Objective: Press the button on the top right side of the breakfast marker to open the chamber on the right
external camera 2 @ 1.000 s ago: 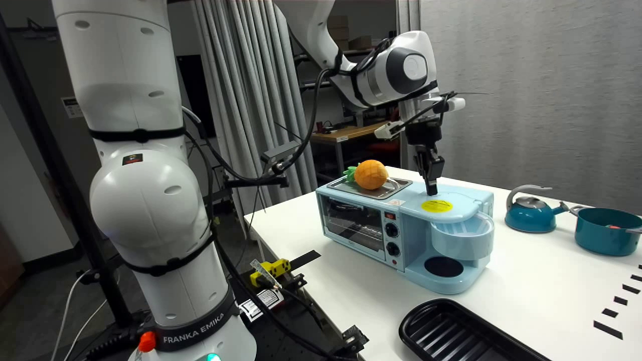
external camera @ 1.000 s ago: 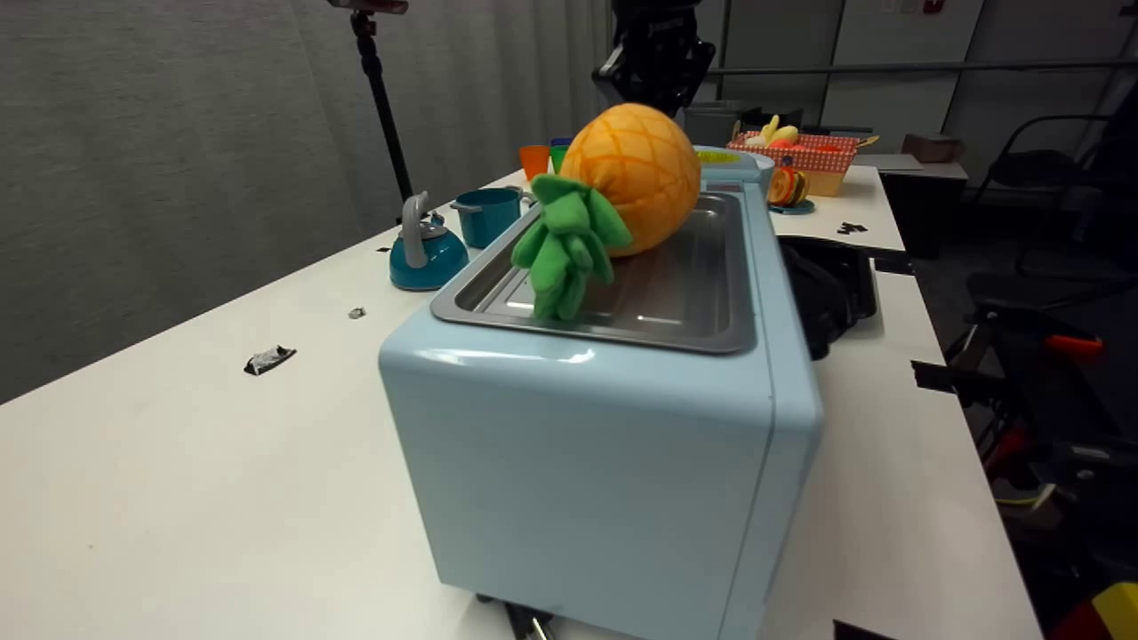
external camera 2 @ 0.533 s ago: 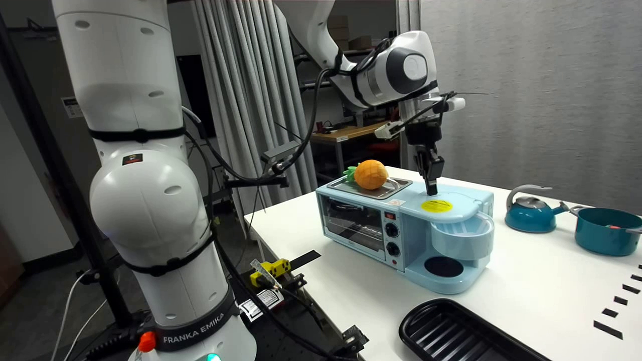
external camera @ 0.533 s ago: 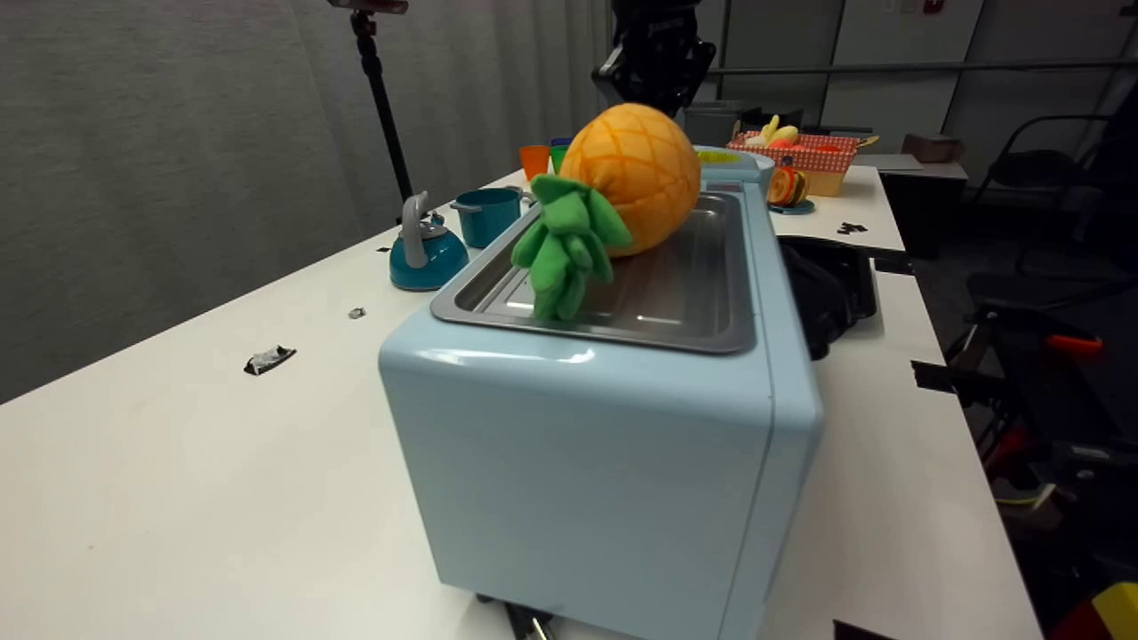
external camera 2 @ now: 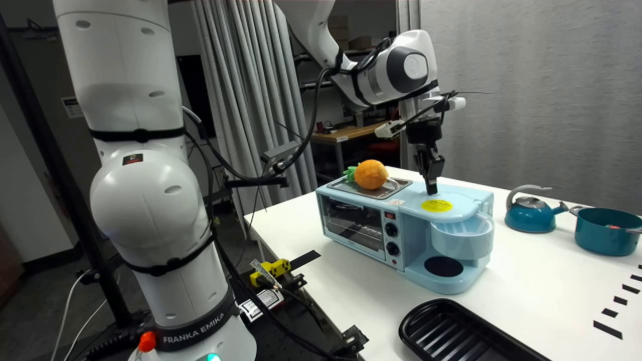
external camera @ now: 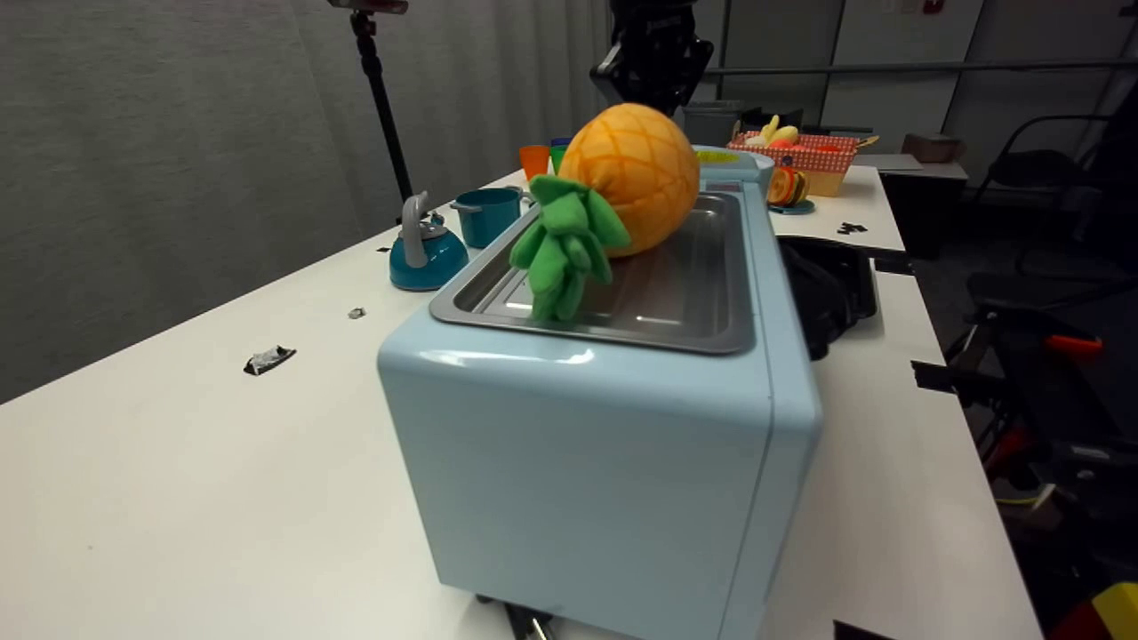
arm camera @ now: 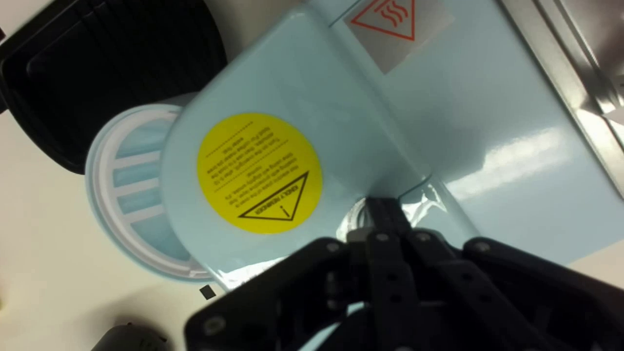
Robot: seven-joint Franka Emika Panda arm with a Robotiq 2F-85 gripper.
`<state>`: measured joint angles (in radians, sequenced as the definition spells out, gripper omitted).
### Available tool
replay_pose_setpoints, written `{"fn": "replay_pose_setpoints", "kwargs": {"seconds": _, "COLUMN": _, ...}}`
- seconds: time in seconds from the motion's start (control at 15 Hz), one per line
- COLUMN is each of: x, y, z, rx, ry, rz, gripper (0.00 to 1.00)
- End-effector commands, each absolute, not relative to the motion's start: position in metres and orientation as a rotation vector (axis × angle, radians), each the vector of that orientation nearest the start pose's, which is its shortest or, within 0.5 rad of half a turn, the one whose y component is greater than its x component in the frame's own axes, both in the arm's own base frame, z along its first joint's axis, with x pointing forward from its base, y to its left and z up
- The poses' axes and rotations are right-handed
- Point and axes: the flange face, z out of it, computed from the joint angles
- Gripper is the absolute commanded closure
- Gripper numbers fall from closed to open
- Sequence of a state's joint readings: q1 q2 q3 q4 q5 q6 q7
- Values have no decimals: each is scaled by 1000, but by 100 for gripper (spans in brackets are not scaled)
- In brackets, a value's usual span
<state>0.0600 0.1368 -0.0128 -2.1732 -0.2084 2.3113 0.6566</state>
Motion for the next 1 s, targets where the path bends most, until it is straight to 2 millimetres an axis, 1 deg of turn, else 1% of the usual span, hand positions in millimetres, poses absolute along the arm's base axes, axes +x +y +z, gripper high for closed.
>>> {"fn": "replay_pose_setpoints", "kwargs": {"seconds": 0.0, "x": 559, "y": 23, "z": 356, "rx": -3181, "ry": 709, "rz": -110, "gripper": 100}}
{"fn": "replay_pose_setpoints", "kwargs": {"seconds": 0.27, "x": 566, "y": 24, "z": 402, "rx": -3121, "ry": 640, "rz": -186, "gripper": 100}}
{"fn": "replay_pose_setpoints", "kwargs": {"seconds": 0.53, "x": 562, "y": 23, "z": 442, "rx": -3083, "ry": 567, "rz": -248, "gripper": 100}}
{"fn": "replay_pose_setpoints", "kwargs": {"seconds": 0.73, "x": 551, "y": 21, "z": 462, "rx": -3074, "ry": 494, "rz": -296, "gripper": 100}}
{"fn": "replay_pose_setpoints", "kwargs": {"seconds": 0.93, "x": 537, "y": 19, "z": 473, "rx": -3060, "ry": 420, "rz": -376, "gripper": 100}}
